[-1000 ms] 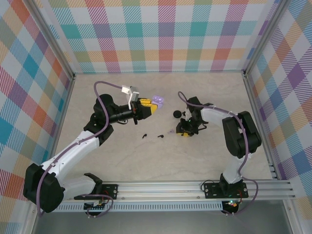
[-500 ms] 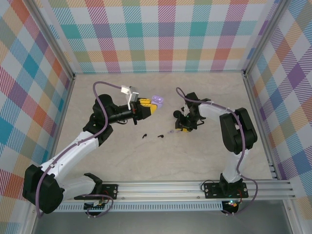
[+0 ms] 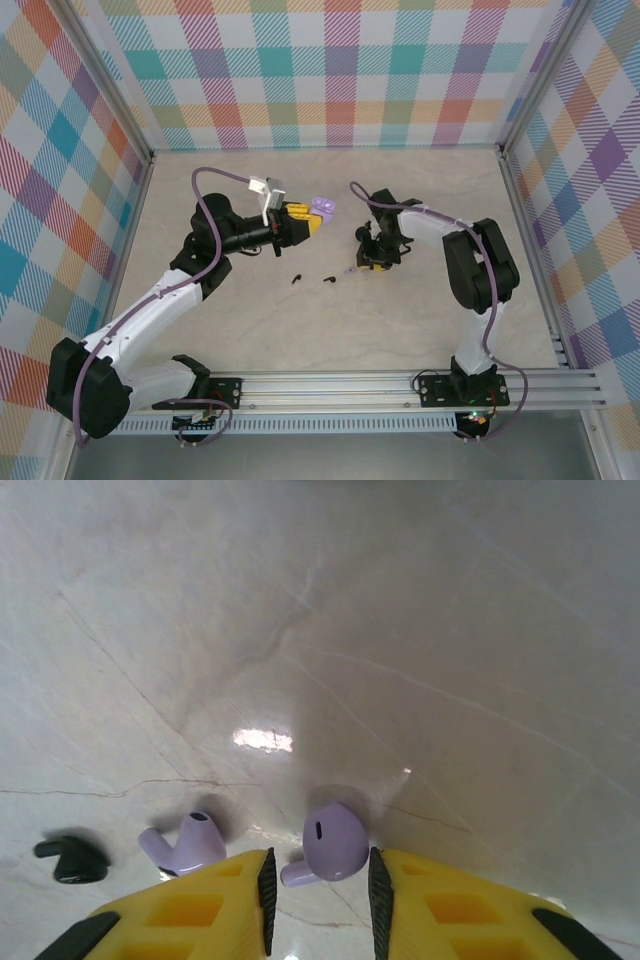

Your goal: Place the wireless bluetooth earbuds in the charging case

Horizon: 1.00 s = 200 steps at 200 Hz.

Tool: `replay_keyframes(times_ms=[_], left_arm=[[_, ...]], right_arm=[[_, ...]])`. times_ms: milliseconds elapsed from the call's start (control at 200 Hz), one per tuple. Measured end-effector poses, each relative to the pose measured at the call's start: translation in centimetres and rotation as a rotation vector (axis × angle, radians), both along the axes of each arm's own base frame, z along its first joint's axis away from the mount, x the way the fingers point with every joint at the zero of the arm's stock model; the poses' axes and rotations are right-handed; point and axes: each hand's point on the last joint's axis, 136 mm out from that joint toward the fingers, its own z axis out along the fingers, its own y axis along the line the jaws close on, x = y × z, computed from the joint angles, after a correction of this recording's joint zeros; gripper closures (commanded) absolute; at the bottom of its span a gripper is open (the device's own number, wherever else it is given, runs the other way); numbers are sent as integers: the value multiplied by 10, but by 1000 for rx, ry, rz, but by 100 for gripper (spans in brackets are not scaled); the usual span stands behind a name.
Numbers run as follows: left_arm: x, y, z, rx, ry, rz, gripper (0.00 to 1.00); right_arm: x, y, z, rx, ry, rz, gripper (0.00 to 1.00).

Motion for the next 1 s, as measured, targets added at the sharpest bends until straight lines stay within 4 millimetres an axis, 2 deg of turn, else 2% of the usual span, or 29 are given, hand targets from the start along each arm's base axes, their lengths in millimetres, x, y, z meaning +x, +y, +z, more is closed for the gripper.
replay_keyframes(times_ms=[375, 720, 1000], left_arm=[[-1, 1, 0, 0, -1, 3, 93], [-2, 3, 1, -3, -5, 11, 93], [-2, 3, 1, -3, -6, 14, 93]], right_arm=[[2, 2, -4, -133, -19, 49, 72], [2, 2, -4, -198, -57, 173, 77], [2, 4, -3, -199, -83, 273, 71]])
